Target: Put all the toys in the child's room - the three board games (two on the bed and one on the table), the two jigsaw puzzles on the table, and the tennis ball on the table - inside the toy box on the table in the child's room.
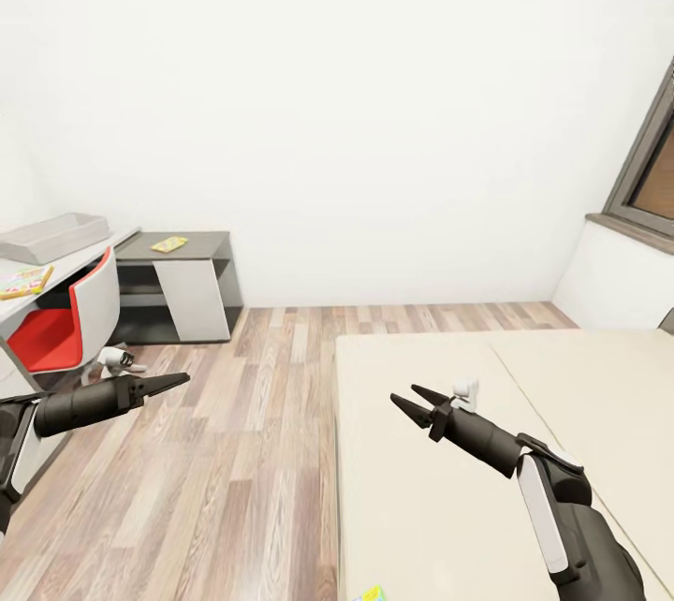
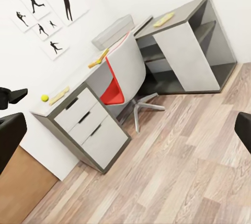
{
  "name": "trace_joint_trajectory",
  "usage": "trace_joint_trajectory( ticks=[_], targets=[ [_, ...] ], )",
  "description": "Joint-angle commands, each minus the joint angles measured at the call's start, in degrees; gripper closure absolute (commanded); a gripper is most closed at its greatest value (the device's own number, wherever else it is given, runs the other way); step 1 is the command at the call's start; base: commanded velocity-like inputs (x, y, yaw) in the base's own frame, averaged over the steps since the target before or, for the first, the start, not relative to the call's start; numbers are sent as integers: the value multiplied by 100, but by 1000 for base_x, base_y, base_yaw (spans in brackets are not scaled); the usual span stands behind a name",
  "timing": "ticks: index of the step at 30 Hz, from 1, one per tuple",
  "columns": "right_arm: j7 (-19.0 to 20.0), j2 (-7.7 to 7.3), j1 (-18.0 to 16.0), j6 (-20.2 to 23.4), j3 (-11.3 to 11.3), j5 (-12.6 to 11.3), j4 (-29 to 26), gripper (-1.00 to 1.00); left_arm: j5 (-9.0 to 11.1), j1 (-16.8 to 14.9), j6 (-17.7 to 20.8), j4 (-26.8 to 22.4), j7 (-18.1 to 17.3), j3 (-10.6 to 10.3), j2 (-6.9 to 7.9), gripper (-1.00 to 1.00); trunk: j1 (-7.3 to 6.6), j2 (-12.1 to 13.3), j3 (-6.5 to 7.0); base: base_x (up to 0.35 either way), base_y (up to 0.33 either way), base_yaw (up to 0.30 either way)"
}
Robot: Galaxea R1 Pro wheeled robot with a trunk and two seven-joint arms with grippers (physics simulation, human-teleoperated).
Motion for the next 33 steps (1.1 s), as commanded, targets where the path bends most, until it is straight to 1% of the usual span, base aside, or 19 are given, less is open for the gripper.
trace_joint_trajectory(
  ticks=[1, 24, 33],
  targets=[
    [8, 2, -5, 42, -6, -34, 8, -100, -6, -5, 60, 0, -24, 0, 1, -100, 4, -12, -3, 0, 0, 0],
    [14, -25, -5, 40, -14, -39, 66, -100, 1, -5, 65, 0, -24, 5, 1, -100, 4, -12, 211, 0, 0, 0],
    [8, -27, -5, 40, -18, -41, 66, -100, -1, -5, 61, 0, -24, 3, 1, -100, 4, -12, 232, 0, 0, 0]
  ],
)
